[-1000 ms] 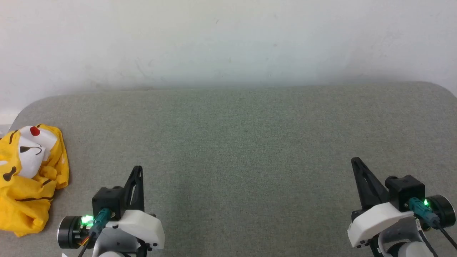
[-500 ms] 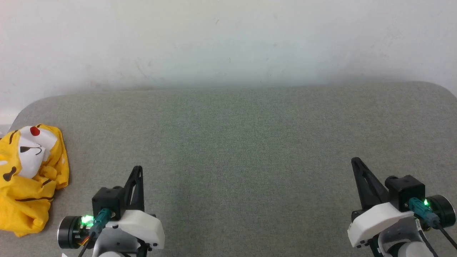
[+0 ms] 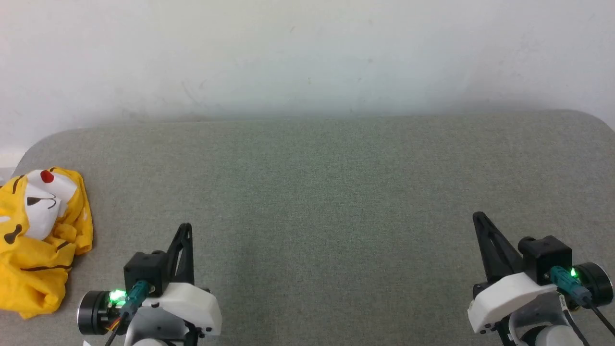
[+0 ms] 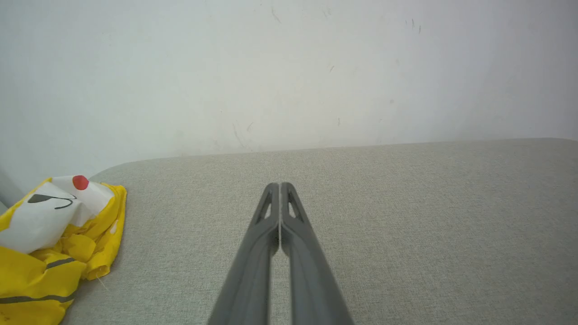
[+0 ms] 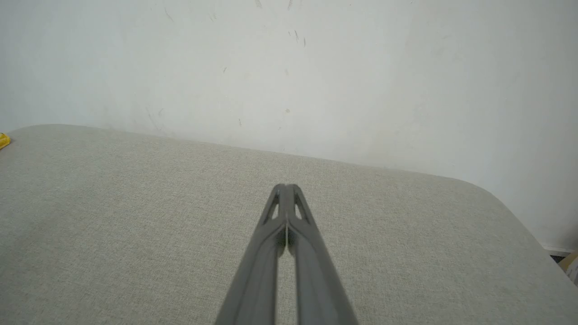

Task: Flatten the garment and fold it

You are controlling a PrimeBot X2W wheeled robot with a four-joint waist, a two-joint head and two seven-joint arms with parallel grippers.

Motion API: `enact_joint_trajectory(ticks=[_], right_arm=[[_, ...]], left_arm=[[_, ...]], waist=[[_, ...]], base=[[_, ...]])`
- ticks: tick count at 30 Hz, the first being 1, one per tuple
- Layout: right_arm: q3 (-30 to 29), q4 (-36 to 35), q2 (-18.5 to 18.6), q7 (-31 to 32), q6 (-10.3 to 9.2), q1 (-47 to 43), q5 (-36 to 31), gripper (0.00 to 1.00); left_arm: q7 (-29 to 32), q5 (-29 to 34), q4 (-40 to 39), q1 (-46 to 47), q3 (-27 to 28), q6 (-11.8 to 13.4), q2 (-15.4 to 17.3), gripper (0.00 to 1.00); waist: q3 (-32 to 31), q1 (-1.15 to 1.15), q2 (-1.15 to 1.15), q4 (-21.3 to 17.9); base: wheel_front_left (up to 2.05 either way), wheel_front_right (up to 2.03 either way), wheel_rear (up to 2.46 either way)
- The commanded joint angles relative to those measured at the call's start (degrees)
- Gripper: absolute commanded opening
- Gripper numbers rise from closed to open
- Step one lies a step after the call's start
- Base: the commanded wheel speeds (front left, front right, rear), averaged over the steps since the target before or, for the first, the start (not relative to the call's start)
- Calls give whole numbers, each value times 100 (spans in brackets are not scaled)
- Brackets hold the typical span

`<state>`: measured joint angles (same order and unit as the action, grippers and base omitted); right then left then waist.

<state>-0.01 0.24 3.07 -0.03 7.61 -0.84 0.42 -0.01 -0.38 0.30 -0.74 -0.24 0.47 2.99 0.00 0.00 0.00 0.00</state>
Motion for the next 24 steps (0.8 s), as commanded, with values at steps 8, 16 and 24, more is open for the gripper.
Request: enact_joint_trajectory(ticks=[8,16,24], right_arm=[[1,-24,-19,3,-12,84,-42,0],[1,-24,-19,3,-12,84,-42,0],[1,-24,-19,3,-12,84,-42,0]], left_arm=[[1,38,-30,74,24,-47,-12,0],[1,38,-30,74,24,-47,-12,0],[1,38,-30,74,24,-47,-12,0]], waist=[[0,0,0,0],[0,0,0,0],[0,0,0,0]], base=[[0,0,0],[0,0,0],[0,0,0]])
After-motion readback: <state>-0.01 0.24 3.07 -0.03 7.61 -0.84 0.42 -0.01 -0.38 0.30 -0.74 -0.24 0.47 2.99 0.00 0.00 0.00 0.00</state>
